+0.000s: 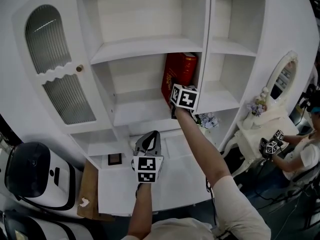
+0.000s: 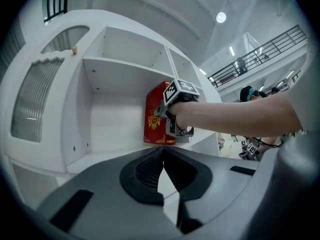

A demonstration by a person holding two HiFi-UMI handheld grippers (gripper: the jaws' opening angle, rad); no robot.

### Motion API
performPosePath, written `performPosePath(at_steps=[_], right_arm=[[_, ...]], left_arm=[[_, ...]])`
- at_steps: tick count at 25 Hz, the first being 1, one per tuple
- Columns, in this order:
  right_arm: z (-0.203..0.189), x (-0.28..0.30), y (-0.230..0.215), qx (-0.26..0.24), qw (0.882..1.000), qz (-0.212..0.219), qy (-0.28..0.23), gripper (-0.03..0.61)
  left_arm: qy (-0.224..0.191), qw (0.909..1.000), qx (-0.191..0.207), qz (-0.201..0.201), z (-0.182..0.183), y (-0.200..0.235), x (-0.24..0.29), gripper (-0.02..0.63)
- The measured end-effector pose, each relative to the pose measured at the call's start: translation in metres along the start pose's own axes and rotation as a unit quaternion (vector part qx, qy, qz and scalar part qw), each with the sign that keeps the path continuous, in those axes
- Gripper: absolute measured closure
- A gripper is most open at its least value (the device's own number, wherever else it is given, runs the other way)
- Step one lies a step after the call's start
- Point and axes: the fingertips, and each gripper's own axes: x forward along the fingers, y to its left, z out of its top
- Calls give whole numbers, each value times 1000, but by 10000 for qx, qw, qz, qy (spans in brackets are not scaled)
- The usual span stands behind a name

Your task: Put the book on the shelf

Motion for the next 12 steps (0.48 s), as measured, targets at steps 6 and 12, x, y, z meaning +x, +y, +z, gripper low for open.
performPosePath(at_steps=[6, 12], right_arm=[[-3, 13, -6, 72, 9999, -82, 46, 382], [-6, 23, -11, 101, 9996, -255, 114, 380]], left_arm=[[18, 10000, 10, 18, -3, 9, 4, 597], [-15, 9999, -113, 74, -9, 16, 9, 597]])
